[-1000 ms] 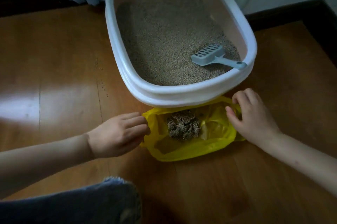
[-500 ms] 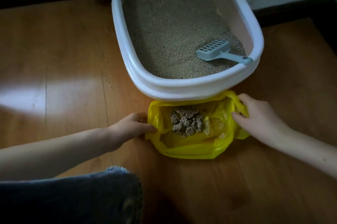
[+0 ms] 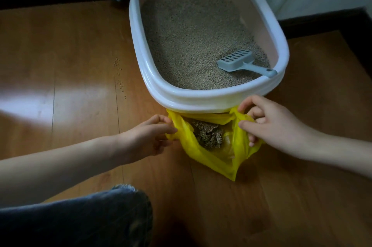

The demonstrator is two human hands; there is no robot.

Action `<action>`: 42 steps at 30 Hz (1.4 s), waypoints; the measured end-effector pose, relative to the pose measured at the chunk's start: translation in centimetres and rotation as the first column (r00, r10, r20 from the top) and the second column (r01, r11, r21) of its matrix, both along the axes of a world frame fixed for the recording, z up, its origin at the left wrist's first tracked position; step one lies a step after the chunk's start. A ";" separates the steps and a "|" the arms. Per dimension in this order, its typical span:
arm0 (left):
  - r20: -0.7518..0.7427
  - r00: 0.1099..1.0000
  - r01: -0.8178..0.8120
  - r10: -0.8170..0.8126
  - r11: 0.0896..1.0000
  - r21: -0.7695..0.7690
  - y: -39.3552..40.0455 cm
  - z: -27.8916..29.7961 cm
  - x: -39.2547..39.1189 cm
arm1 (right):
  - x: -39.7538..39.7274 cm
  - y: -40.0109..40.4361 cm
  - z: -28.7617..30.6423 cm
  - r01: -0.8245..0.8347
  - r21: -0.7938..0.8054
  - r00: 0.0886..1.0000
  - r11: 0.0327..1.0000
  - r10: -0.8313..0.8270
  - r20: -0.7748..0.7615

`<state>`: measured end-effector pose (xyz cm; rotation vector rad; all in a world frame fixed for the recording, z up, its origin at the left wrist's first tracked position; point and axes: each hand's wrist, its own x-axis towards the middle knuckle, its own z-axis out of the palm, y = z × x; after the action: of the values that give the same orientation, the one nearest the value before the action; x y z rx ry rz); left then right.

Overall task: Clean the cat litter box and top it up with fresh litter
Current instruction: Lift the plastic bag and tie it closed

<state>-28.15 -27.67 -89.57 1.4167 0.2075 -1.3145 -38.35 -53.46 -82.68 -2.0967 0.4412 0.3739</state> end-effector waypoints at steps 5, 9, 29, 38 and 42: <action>0.406 0.910 0.018 -0.086 0.985 0.170 1.0 1.0 0.8 | 1.1 0.8 0.8 0.004 0.096 0.999 0.995 -0.007 0.032; 0.565 0.814 0.002 -0.137 0.973 0.233 0.7 2.2 0.6 | 1.7 2.3 0.9 0.096 0.193 0.995 0.976 -0.096 -0.007; 0.238 0.968 0.004 -0.077 0.957 0.292 -0.5 26.9 0.0 | -1.8 1.5 20.5 0.603 0.047 0.791 0.796 -0.590 -0.164; 0.417 0.907 -0.202 0.057 0.928 0.314 2.1 52.8 -1.2 | -2.6 3.1 46.8 0.565 0.098 0.824 0.819 -0.565 -0.034; 0.597 0.799 -0.297 0.078 0.914 0.278 2.4 65.2 -1.2 | -3.7 3.5 60.0 0.471 0.023 0.871 0.882 -0.469 0.146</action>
<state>-29.35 -25.28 -24.34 1.9894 0.1804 -0.6436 -42.02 -49.95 -22.67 -1.9306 0.8436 -0.0731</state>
